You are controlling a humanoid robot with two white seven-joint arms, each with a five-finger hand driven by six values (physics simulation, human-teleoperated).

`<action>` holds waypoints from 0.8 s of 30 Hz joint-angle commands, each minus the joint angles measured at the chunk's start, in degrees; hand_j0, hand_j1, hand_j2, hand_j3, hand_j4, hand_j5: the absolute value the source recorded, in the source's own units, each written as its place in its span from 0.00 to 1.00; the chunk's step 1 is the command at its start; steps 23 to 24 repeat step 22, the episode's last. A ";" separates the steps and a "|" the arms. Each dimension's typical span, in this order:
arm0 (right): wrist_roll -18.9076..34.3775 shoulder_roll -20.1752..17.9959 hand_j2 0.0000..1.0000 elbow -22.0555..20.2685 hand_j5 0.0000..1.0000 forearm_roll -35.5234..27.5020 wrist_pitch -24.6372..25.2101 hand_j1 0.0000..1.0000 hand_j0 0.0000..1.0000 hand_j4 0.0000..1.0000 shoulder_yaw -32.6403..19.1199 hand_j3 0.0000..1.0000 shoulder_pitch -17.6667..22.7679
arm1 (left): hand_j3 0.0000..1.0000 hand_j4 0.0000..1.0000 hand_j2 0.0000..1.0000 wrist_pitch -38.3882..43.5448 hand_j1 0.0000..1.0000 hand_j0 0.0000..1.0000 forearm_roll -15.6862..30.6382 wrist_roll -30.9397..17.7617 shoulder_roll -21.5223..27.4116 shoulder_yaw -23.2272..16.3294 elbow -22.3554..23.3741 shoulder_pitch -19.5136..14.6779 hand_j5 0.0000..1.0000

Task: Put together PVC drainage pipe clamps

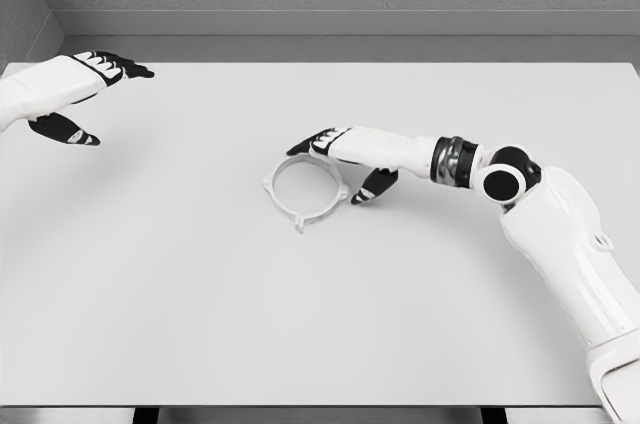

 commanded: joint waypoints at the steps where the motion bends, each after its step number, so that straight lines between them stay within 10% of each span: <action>1: -0.02 -0.35 1.00 -0.01 1.00 -0.52 0.15 1.00 1.00 1.00 -0.45 1.00 0.00 | 1.00 1.00 1.00 0.14 1.00 1.00 1.11 0.04 0.19 -0.03 -0.03 0.00 1.00; 5: -0.02 -5.18 1.00 -0.01 1.00 -0.60 0.15 1.00 1.00 1.00 -9.94 1.00 0.09 | 1.00 1.00 1.00 0.14 1.00 1.00 5.86 0.04 4.24 -1.08 -0.03 0.70 1.00; 15: -0.02 -20.03 1.00 -0.19 1.00 -4.03 0.15 1.00 1.00 1.00 -12.31 1.00 4.39 | 1.00 1.00 1.00 0.14 1.00 1.00 5.77 0.04 4.24 -2.23 -2.14 2.02 1.00; 18: -0.02 -21.71 1.00 -0.10 1.00 -5.00 0.15 1.00 1.00 1.00 -20.67 1.00 9.67 | 1.00 1.00 1.00 0.14 1.00 1.00 5.86 0.04 4.24 -2.23 -2.14 1.93 1.00; 24: -0.02 -21.45 1.00 -0.27 1.00 -5.00 0.15 1.00 1.00 1.00 -20.23 1.00 9.76 | 1.00 1.00 1.00 0.14 1.00 1.00 5.86 0.04 4.32 -2.14 -2.14 1.93 1.00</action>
